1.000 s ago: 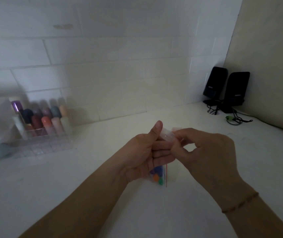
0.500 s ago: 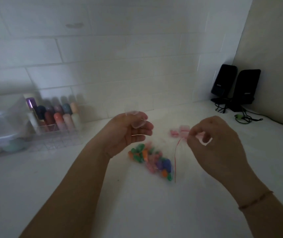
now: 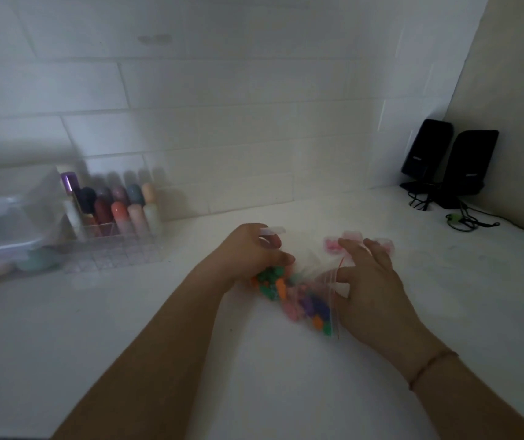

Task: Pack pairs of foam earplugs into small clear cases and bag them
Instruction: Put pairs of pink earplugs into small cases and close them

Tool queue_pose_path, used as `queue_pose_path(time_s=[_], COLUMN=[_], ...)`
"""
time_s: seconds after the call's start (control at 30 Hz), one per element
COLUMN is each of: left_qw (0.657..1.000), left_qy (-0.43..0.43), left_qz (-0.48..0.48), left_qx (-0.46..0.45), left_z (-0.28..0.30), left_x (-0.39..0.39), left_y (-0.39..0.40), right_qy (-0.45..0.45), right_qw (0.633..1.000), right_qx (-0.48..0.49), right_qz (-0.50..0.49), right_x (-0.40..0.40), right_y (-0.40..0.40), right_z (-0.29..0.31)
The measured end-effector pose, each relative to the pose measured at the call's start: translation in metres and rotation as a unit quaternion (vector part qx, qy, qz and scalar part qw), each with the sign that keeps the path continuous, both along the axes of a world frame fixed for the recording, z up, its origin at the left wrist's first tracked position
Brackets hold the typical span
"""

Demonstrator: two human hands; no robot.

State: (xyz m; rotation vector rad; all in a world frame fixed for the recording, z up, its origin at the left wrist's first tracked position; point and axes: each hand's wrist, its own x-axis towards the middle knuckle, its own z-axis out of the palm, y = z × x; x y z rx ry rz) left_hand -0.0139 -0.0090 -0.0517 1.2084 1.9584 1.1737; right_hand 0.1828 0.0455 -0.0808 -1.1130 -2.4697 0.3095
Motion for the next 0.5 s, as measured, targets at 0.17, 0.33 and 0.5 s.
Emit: queue_pose_path(time_s=[0.17,0.33,0.5], left_qw=[1.000,0.998,0.996], left_qy=[-0.019,-0.042,-0.039], left_qz=[-0.019,-0.046,-0.073], left_qx=[0.000,0.000,-0.013], left_z=[0.0027,0.0028,0.0033], left_x=[0.0016,0.0021,0.0018], left_y=[-0.0018,-0.0023,-0.0046], right_qy=[0.058,0.014,0.046], right_qw=[0.997,1.000,0.999], right_qx=[-0.047,-0.009,-0.009], right_qz=[-0.003,0.003,0.019], right_x=[-0.0076,-0.0080,-0.0037], right_y=[0.0011,0.0065,0.0040], right_z=[-0.0024,-0.0063,0.0001])
